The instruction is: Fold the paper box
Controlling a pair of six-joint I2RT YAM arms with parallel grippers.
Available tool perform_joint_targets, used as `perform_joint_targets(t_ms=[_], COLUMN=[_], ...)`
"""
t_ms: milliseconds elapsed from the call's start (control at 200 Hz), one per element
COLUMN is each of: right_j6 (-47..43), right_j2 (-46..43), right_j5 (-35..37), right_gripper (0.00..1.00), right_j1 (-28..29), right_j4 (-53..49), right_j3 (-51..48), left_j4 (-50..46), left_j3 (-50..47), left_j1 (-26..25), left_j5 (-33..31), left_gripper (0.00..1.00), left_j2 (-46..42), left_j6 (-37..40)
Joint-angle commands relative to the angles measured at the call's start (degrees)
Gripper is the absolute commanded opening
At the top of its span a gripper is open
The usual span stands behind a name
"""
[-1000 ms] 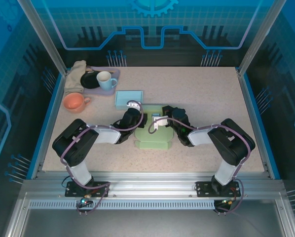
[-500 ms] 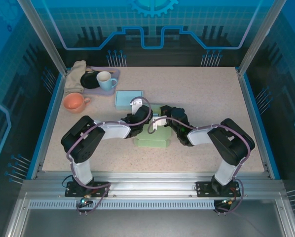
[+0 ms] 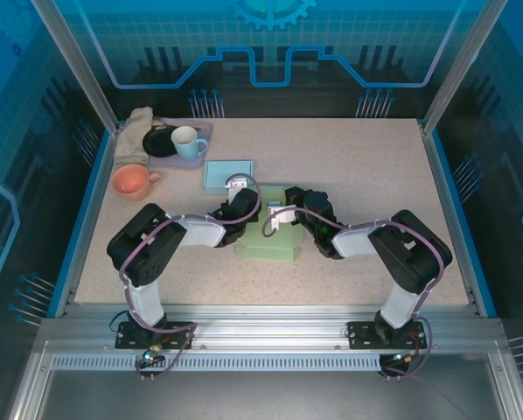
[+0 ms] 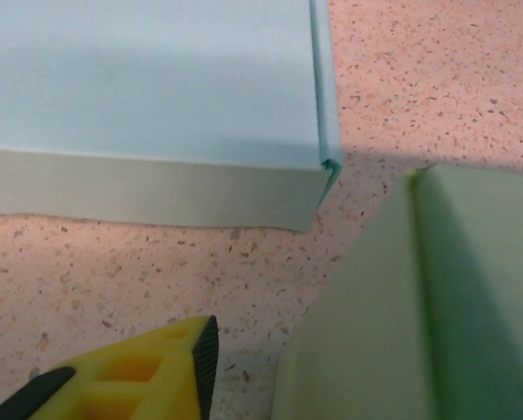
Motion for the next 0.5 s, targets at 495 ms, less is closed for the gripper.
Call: perform_joint_targets(t_ms=[495], right_j6=[1.7], right_j2=[0.4], right_j5=[2.3], right_gripper=[0.00], right_j1=[-1.0], right_j4=[-2.3], right_j3=[-0.5], left_j4=[5.0], left_j3=[-4.3], left_j1=[-1.9], left_j5=[6.6], left_gripper=[0.54], left_j2=[-2.9], left_j6=[1.8])
